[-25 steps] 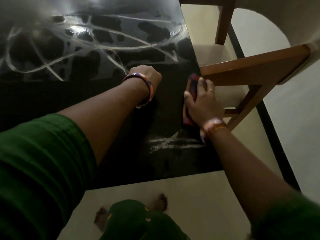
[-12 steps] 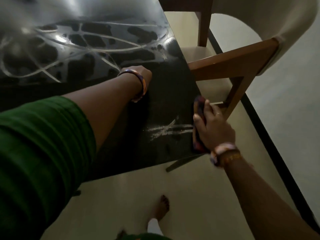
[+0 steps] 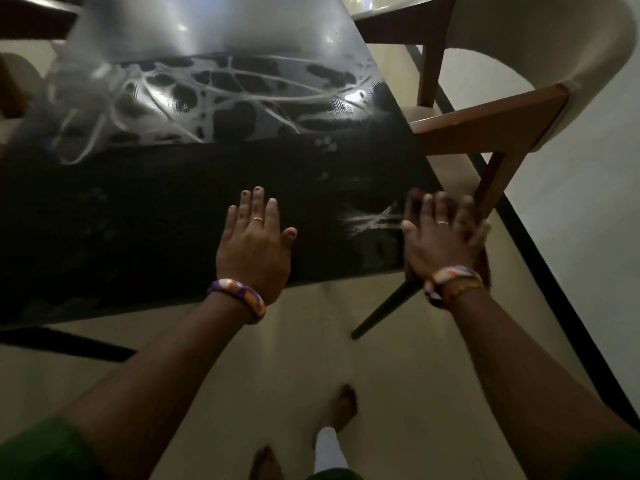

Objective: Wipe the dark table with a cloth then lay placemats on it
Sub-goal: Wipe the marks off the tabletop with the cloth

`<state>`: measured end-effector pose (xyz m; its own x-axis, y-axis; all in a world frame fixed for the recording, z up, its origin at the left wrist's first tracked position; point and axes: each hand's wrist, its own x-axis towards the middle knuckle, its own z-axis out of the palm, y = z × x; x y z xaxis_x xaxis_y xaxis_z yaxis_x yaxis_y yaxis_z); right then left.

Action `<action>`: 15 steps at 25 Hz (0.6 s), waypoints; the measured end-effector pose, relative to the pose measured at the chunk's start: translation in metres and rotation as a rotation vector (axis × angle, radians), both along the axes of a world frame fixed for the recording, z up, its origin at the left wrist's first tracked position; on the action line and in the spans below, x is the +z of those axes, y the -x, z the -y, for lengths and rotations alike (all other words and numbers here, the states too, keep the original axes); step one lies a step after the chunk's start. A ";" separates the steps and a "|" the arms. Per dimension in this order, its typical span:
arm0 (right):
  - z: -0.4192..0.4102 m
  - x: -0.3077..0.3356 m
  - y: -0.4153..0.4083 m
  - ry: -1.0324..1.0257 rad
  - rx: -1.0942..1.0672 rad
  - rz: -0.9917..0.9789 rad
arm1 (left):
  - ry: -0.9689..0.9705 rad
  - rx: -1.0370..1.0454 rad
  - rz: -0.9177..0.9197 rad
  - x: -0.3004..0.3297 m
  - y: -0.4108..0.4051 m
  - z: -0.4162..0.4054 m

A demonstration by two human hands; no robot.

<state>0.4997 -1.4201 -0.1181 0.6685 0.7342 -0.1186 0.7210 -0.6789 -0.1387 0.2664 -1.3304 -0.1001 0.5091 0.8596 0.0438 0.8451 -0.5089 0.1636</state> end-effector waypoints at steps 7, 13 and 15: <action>-0.011 -0.004 0.117 -0.044 0.484 -0.023 | 0.006 0.152 0.109 -0.019 0.014 -0.012; -0.005 0.012 0.011 0.042 -0.043 -0.110 | 0.006 0.113 0.092 -0.021 0.012 -0.012; -0.040 0.007 0.061 0.005 0.124 -0.085 | 0.005 0.119 0.079 -0.022 0.012 -0.012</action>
